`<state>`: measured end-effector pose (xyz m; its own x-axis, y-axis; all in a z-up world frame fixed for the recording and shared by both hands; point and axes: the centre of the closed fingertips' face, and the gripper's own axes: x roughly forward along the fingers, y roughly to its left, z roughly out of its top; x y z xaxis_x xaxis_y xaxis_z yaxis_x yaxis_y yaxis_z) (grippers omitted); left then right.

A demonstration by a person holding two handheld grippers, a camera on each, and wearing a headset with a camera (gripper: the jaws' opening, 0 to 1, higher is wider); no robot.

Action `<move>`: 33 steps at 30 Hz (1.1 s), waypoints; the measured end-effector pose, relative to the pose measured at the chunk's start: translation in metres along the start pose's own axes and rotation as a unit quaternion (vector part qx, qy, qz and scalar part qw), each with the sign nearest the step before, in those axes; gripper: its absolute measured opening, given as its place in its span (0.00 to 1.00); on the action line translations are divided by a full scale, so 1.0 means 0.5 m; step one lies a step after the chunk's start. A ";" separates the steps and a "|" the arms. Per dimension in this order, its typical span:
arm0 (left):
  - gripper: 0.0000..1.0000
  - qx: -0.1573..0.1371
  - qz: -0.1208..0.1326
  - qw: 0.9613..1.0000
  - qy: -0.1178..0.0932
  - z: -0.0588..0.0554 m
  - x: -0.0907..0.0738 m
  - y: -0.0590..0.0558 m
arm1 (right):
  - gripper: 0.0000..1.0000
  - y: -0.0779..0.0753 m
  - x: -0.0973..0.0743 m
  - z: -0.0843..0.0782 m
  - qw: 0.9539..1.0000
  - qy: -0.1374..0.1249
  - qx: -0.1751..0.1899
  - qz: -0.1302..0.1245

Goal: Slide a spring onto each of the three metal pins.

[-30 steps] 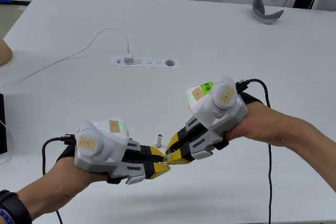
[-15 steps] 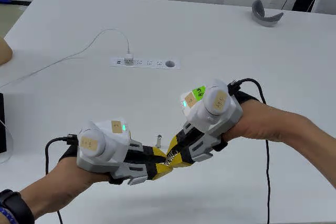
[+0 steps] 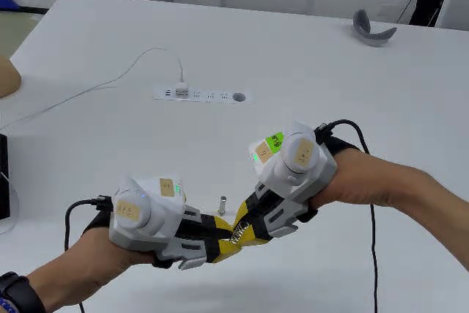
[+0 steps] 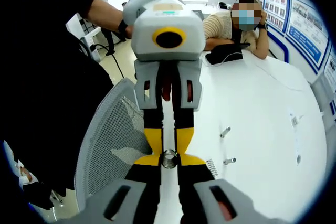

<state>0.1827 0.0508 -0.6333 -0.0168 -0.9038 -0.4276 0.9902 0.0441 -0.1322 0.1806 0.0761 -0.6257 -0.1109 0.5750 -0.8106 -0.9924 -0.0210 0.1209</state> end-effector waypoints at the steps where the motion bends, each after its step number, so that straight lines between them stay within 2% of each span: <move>1: 0.09 0.000 0.000 1.000 0.000 0.000 0.000 0.000 | 0.13 0.001 0.000 0.000 1.000 0.000 -0.001 0.001; 15: 0.10 0.004 -0.003 1.000 0.007 -0.007 0.002 -0.004 | 0.13 0.003 0.004 0.002 1.000 -0.005 0.006 -0.003; 21: 0.11 -0.010 0.003 1.000 0.003 -0.013 0.002 -0.001 | 0.12 0.001 0.008 -0.005 1.000 -0.003 0.008 -0.008; 26: 0.13 -0.024 0.025 0.999 0.011 -0.037 -0.014 0.009 | 0.12 -0.011 0.016 -0.018 1.000 0.004 0.015 -0.024; 33: 0.22 -0.055 0.055 0.997 0.024 -0.091 -0.057 0.017 | 0.12 -0.013 0.026 -0.032 0.999 0.004 0.026 -0.029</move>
<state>0.1855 0.0963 -0.6629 0.0823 -0.8692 -0.4875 0.9652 0.1914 -0.1783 0.1848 0.0706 -0.6463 -0.0535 0.5677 -0.8215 -0.9932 0.0553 0.1028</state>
